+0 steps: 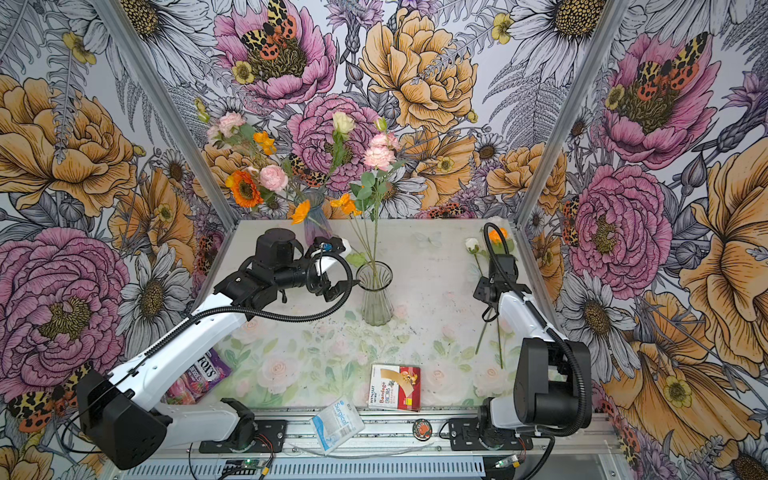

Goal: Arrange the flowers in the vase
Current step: 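Open the right gripper and withdraw it toward the remaining flowers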

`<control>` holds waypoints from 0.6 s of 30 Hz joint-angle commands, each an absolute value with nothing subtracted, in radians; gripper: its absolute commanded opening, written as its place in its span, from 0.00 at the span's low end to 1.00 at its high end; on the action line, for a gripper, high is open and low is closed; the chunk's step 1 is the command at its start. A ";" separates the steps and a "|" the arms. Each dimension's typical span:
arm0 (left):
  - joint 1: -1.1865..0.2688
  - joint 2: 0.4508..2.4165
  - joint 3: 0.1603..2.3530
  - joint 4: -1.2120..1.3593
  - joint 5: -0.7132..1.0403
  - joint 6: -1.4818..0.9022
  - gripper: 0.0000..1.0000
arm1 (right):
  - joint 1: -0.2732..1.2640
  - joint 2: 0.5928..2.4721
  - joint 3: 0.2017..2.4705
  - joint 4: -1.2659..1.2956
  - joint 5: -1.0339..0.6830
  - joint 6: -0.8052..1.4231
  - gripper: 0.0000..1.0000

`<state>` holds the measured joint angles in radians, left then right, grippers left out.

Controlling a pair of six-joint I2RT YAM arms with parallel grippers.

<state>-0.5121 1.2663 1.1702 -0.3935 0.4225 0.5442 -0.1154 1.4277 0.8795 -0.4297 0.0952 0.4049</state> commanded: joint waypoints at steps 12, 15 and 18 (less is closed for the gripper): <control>-0.726 1.050 1.024 -0.463 0.486 0.273 0.99 | -0.242 1.407 0.889 -0.411 0.093 0.362 0.52; -0.903 1.148 1.113 -0.462 0.497 0.298 0.99 | -0.266 1.450 0.895 -0.408 0.092 0.362 0.50; -1.029 1.276 1.231 -0.462 0.404 0.362 0.99 | -0.272 1.505 0.910 -0.392 0.088 0.345 0.46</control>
<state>-0.9615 1.2068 1.1488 -0.4591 0.4557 0.3252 -0.2691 1.4586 0.8806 -0.4187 0.0818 0.3653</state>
